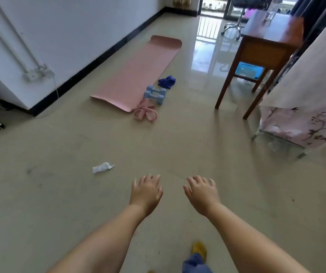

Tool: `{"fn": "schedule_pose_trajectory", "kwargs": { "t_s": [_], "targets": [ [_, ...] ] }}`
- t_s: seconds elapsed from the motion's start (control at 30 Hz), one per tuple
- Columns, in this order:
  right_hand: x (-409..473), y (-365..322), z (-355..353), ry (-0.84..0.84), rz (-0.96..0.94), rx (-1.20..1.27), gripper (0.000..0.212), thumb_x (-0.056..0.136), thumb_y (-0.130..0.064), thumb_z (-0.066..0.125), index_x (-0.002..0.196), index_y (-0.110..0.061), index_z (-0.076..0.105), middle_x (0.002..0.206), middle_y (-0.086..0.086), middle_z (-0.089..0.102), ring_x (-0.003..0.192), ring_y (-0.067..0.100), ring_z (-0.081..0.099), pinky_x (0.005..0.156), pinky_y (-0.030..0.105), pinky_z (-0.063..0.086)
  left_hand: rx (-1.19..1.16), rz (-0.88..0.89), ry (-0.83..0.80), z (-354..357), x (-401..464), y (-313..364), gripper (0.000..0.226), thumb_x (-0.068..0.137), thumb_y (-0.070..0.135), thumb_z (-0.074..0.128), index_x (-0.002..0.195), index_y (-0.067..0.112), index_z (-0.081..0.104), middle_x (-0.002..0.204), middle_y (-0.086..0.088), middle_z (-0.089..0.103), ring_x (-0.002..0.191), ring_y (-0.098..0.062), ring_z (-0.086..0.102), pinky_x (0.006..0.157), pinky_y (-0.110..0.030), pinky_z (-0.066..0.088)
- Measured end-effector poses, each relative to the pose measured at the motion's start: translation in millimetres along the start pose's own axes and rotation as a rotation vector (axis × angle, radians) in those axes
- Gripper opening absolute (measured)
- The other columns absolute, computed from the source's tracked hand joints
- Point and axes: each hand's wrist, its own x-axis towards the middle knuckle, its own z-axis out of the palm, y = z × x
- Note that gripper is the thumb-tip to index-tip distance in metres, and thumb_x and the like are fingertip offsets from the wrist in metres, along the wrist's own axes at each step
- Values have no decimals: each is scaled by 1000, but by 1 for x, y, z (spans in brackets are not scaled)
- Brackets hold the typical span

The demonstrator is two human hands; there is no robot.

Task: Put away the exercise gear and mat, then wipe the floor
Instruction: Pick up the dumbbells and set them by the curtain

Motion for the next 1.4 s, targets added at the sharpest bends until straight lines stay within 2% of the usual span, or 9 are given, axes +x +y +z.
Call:
{"fn": "schedule_pose_trajectory", "kwargs": {
  "t_s": [0.17,0.47,0.63,0.87,1.0,1.2,1.4],
  "targets": [
    [46,60,-31,50,30,7,50,101,-45,22,145,-22,28,147,2,37,133,24,36,112,42,21,-11,60,29,-19,70,46,50,98,41,32,146,25,28,141,-2,40,131,-21,35,111,-42,24],
    [160,192,-128,98,39,-26,48,100,-45,23,144,-24,30,144,-1,40,130,22,40,112,42,20,-17,45,96,-82,224,154,49,98,38,32,145,23,29,138,-2,44,127,-21,39,109,-38,27],
    [226,232,-176,95,18,-45,48,100,-45,23,143,-24,31,143,1,41,129,23,42,111,42,21,-35,64,100,-105,293,196,49,98,37,33,144,22,29,137,-2,44,126,-21,40,110,-39,26],
    [358,247,-240,123,-101,-73,49,100,-45,23,144,-24,29,144,2,41,131,23,40,114,45,21,-34,-27,112,-133,417,187,51,98,38,32,146,22,28,139,-4,44,127,-22,41,108,-38,29],
    [438,255,-279,104,-99,-90,49,101,-45,23,145,-24,28,144,2,41,131,24,40,114,46,22,-50,-62,120,-169,501,176,50,98,37,33,146,20,29,138,-5,44,127,-23,40,104,-36,29],
    [547,257,-336,96,-102,-86,49,101,-45,23,144,-23,28,143,3,42,129,25,42,111,44,26,-59,-73,129,-229,614,160,50,98,36,33,145,19,30,138,-7,44,126,-25,41,104,-39,29],
    [663,259,-381,74,-211,-120,50,100,-45,23,145,-23,28,145,2,40,131,24,39,112,44,22,-99,-153,118,-256,718,148,47,98,35,34,142,18,33,137,-9,44,127,-27,41,105,-41,29]
  ]
}}
